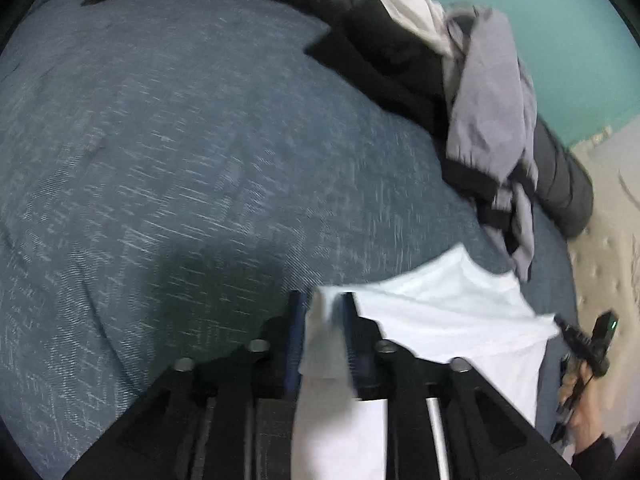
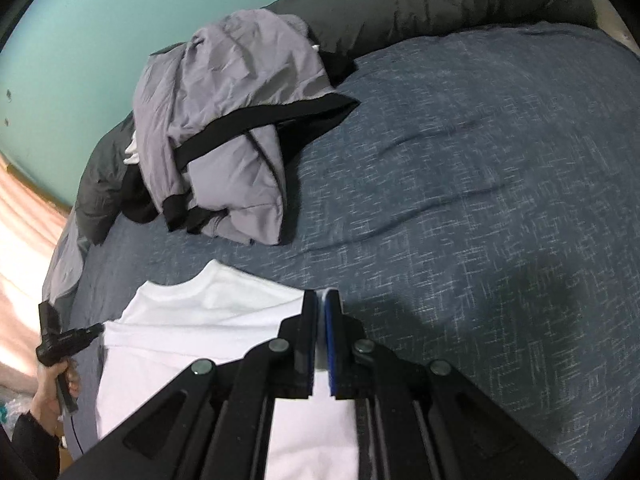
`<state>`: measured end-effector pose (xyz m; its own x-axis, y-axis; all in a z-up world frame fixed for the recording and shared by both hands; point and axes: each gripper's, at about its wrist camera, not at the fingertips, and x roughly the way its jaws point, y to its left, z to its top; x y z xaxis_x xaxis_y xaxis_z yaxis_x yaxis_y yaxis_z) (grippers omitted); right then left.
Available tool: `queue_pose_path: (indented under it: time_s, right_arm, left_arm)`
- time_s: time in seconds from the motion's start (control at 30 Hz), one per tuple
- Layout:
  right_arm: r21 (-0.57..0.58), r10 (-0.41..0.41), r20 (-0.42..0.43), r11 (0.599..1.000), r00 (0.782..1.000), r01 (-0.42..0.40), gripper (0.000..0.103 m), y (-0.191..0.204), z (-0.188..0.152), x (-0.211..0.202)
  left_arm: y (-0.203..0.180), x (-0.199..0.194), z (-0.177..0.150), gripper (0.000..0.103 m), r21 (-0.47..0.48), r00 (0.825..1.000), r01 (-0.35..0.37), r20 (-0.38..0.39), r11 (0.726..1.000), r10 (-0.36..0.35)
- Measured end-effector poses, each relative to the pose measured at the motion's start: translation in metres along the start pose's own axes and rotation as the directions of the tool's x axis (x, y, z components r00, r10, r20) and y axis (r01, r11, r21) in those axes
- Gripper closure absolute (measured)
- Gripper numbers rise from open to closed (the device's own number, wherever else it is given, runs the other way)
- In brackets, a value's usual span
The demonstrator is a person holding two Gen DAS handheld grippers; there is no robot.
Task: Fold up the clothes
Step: 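Lay the hem over the shirt body and open both grippers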
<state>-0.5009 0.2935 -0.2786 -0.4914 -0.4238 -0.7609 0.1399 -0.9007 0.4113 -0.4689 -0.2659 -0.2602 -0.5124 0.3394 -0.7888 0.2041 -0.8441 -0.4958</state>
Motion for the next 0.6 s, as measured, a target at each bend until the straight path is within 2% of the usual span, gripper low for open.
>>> queue_pose_path:
  time_s: [0.03,0.07,0.1,0.13,0.27,0.37,0.5,0.53,0.6]
  right_arm:
    - [0.003,-0.022,0.011,1.0,1.0,0.022,0.093,-0.001,0.001,-0.002]
    - [0.005,-0.038,0.022,0.999,0.999,0.038,0.086,-0.002,0.001,-0.006]
    - [0.006,-0.048,0.032,0.999,0.998,0.048,0.072,-0.003,0.001,-0.013]
    - [0.003,-0.048,0.04,0.999,0.998,0.048,0.067,-0.004,0.0,-0.019]
    - [-0.027,0.018,0.004,0.999,1.0,-0.018,0.066,-0.004,-0.023,-0.039]
    - [-0.039,0.056,-0.073,0.997,0.996,-0.059,0.065,-0.004,-0.057,-0.049]
    - [-0.032,0.091,-0.156,0.995,0.984,-0.097,0.053,-0.006,-0.108,-0.066]
    - [-0.032,0.095,-0.18,0.994,0.979,-0.102,0.051,-0.007,-0.12,-0.069]
    - [-0.034,0.096,-0.212,0.994,0.973,-0.105,0.05,-0.008,-0.138,-0.073]
  left_arm:
    - [0.004,-0.006,-0.001,0.056,-0.011,1.0,0.012,0.016,1.0,-0.012]
    - [0.007,-0.011,-0.003,0.056,-0.013,1.0,0.01,0.019,1.0,-0.01]
    - [0.01,-0.016,-0.005,0.056,-0.016,1.0,0.008,0.023,1.0,-0.008]
    - [0.012,-0.021,-0.008,0.056,-0.013,1.0,0.007,0.019,1.0,-0.006]
    - [0.013,-0.038,-0.041,0.056,0.08,0.999,0.005,-0.037,0.997,-0.002]
    - [0.023,-0.049,-0.074,0.055,0.083,0.995,0.052,-0.092,0.995,-0.044]
    - [0.035,-0.058,-0.12,0.047,0.076,0.983,0.102,-0.164,0.992,-0.089]
    - [0.037,-0.06,-0.13,0.044,0.071,0.979,0.113,-0.177,0.991,-0.099]
    - [0.04,-0.065,-0.148,0.044,0.066,0.972,0.134,-0.203,0.989,-0.118]
